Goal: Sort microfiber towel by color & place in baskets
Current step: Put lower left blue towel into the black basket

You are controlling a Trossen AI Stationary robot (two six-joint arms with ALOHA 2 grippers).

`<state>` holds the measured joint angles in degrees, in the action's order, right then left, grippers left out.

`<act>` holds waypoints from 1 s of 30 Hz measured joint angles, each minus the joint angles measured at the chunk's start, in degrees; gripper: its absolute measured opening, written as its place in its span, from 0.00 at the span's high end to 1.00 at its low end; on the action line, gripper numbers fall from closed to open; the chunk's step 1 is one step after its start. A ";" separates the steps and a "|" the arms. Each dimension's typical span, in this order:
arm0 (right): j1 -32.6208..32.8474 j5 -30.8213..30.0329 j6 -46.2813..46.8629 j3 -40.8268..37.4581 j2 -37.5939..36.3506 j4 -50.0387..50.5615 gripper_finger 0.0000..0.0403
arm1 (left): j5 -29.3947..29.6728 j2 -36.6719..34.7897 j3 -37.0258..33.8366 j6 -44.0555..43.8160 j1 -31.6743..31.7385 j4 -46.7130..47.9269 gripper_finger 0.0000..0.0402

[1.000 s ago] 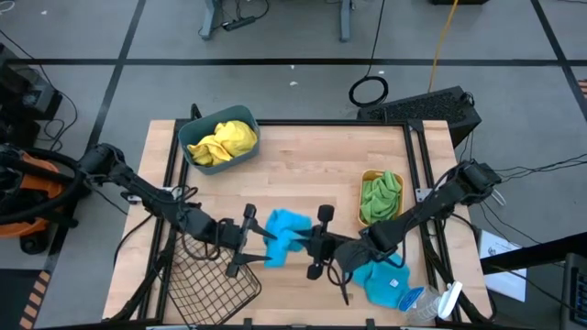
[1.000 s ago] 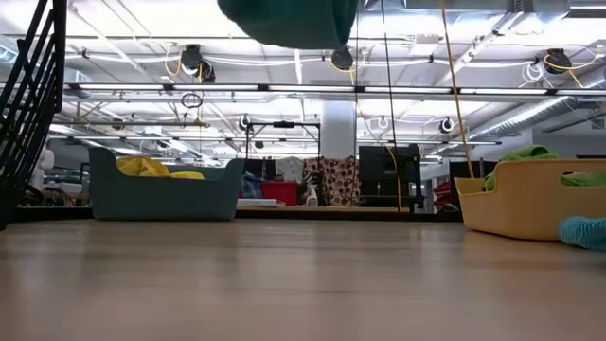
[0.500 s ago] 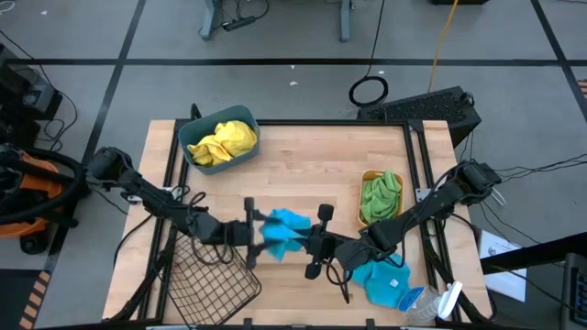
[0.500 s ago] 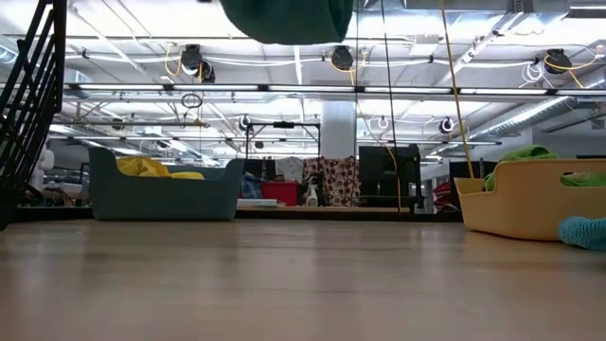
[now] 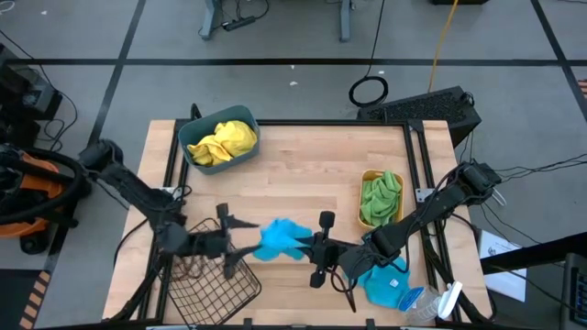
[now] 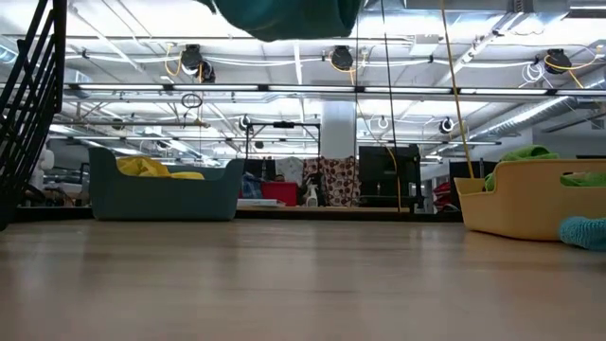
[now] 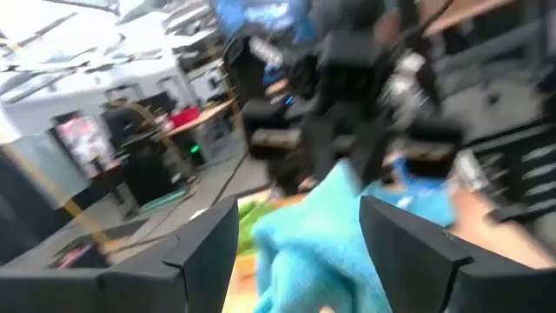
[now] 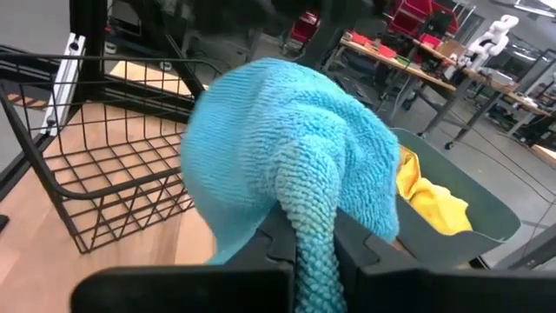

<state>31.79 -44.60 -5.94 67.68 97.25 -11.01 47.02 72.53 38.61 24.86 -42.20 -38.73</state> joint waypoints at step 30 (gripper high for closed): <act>-0.71 4.44 -0.20 0.04 -0.02 0.96 0.97 | -21.97 6.76 0.02 -7.84 12.48 3.81 0.22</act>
<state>31.08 -40.16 -6.14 67.72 97.23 -10.06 25.06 79.29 38.63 17.02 -29.72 -34.92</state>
